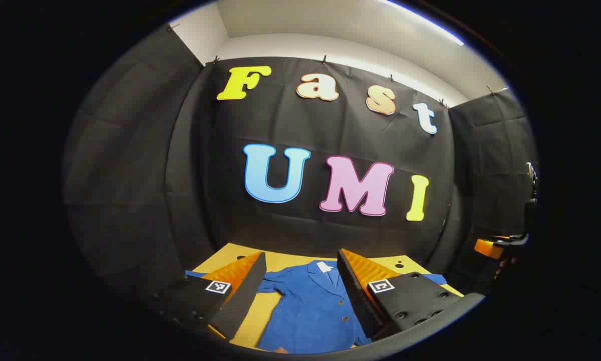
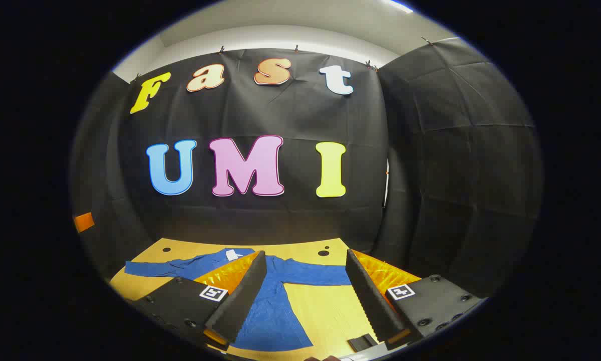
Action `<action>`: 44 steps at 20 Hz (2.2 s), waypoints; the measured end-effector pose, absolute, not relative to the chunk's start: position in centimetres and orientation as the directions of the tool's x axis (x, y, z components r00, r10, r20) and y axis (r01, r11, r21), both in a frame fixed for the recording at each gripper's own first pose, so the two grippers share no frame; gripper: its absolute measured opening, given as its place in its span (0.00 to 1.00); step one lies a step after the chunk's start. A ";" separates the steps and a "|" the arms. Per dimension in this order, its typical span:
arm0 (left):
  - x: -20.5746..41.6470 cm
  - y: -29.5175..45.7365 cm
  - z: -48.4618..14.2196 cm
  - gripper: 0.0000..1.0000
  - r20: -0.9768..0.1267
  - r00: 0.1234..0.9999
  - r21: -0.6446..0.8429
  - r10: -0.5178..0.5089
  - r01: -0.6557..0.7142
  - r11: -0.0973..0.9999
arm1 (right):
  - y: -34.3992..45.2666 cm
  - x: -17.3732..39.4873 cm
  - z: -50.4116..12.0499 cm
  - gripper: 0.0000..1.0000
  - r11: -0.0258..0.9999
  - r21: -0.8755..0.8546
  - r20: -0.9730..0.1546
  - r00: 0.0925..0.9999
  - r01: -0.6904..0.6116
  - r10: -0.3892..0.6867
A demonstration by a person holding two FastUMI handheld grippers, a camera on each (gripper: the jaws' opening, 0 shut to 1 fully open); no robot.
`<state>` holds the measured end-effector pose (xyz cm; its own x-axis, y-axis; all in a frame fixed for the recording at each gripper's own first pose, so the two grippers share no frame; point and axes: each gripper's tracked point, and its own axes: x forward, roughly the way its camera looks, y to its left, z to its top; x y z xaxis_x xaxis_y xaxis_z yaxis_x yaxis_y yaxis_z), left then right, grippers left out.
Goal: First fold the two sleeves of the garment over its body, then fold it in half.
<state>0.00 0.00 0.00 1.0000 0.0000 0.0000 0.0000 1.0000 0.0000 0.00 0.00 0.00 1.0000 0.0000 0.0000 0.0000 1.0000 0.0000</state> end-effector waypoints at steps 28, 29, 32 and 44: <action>0.6 -1.0 0.7 0.82 0.034 0.999 0.013 -0.028 0.027 1.000 | -1.4 2.0 1.2 0.92 0.992 -0.129 0.057 0.998 -0.007 0.015; 1.0 -1.3 0.9 0.82 0.043 0.999 0.014 -0.024 0.023 1.000 | -1.5 2.5 1.5 0.92 0.992 -0.124 0.067 0.998 -0.007 0.015; 2.1 -2.5 1.4 0.82 0.065 0.998 -0.011 -0.026 0.026 1.000 | -1.6 3.4 1.9 0.92 0.992 -0.124 0.078 0.997 -0.015 0.024; 8.2 -6.7 2.1 0.82 0.073 0.997 0.007 -0.013 0.012 1.000 | -5.5 9.4 0.9 0.92 0.998 -0.070 0.065 0.998 -0.006 0.011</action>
